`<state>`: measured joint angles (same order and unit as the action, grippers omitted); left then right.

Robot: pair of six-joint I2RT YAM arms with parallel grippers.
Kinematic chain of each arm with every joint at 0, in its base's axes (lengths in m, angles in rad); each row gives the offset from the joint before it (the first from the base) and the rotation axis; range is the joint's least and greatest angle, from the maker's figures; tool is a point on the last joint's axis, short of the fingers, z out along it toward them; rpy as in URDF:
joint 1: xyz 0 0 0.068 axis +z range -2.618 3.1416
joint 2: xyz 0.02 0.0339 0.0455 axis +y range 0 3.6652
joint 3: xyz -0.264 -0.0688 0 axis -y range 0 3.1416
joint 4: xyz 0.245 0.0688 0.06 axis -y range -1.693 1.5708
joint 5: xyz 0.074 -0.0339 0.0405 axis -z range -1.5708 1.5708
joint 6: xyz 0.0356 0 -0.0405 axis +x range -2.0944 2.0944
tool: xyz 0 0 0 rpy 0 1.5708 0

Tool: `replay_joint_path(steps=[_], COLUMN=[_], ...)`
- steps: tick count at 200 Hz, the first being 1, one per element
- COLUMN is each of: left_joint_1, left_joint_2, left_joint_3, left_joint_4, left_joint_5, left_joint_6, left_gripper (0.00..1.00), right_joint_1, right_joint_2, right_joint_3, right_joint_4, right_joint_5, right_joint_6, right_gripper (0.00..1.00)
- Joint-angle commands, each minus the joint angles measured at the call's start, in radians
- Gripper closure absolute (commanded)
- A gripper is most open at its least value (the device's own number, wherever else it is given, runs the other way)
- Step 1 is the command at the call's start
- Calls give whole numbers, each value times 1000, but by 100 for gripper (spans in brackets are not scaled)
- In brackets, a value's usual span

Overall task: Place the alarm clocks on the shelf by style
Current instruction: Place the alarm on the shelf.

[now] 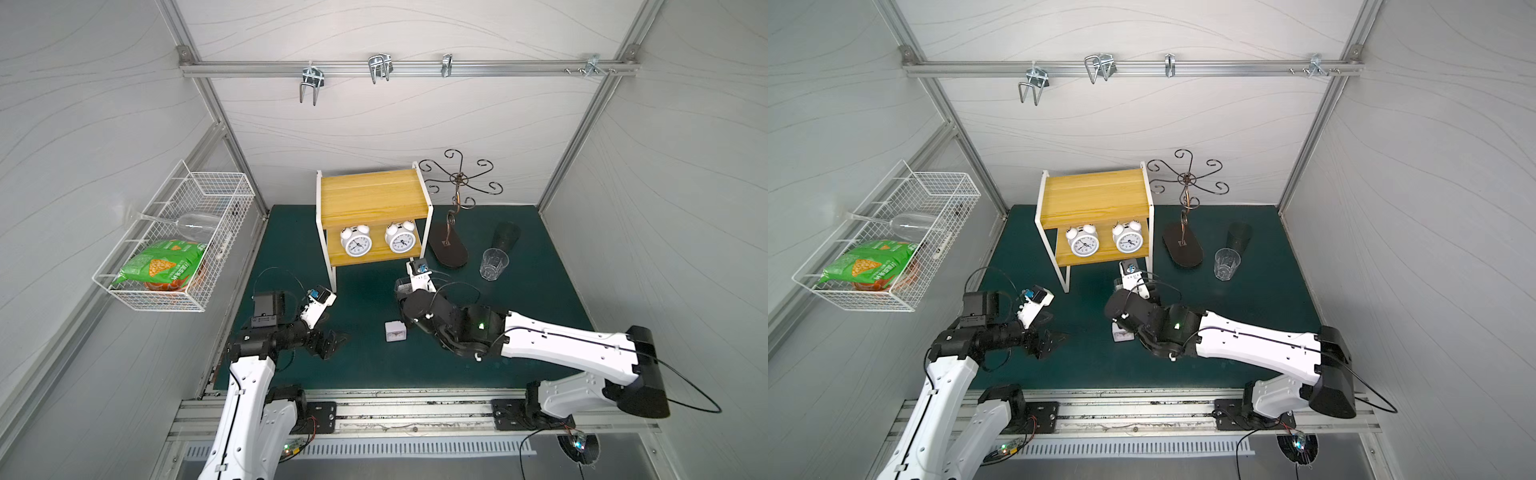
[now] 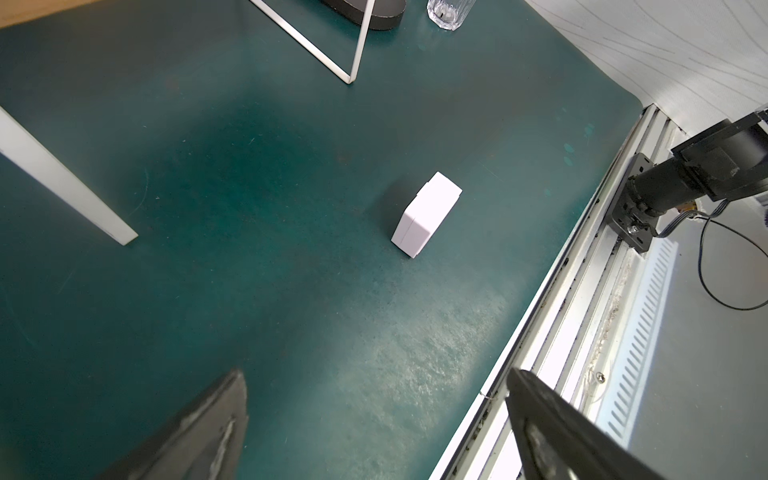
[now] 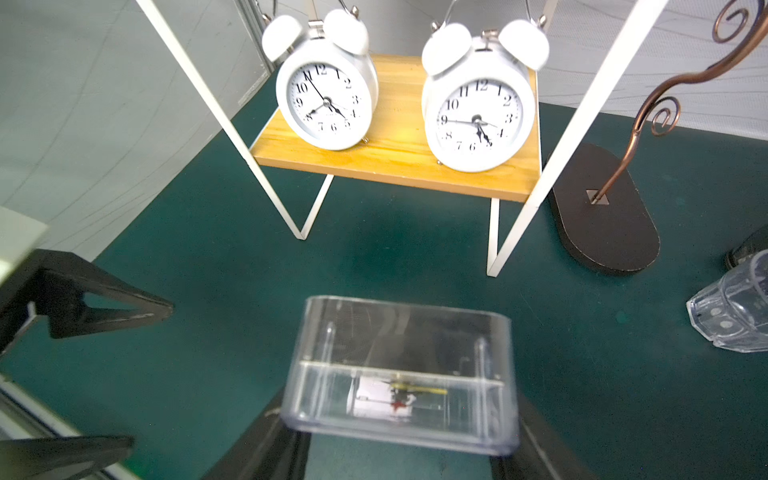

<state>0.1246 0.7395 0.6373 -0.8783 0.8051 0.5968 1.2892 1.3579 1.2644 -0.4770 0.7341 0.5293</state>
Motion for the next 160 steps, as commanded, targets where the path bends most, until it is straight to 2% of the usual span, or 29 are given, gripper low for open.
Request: replay_joint_path(steps=[1,55,160], left_joint_1=[2,2,1], left_joint_2=[7,24,43], left_joint_3=[30,38,41], left_joint_4=[37,47,62], left_joint_5=[25,26,26], left_joint_6=[-11,-17,-23], left_gripper=[1,1,1], right_joint_1=[-31,-114,-256], right_joint_2=[6,115,503], right_joint_3=[127,446,1109], right_joint_4=[-80,-265,-551], right_joint_5=[-40,-71,-61], right_joint_6=[-116,-152,-191], right_gripper=[38,38,37])
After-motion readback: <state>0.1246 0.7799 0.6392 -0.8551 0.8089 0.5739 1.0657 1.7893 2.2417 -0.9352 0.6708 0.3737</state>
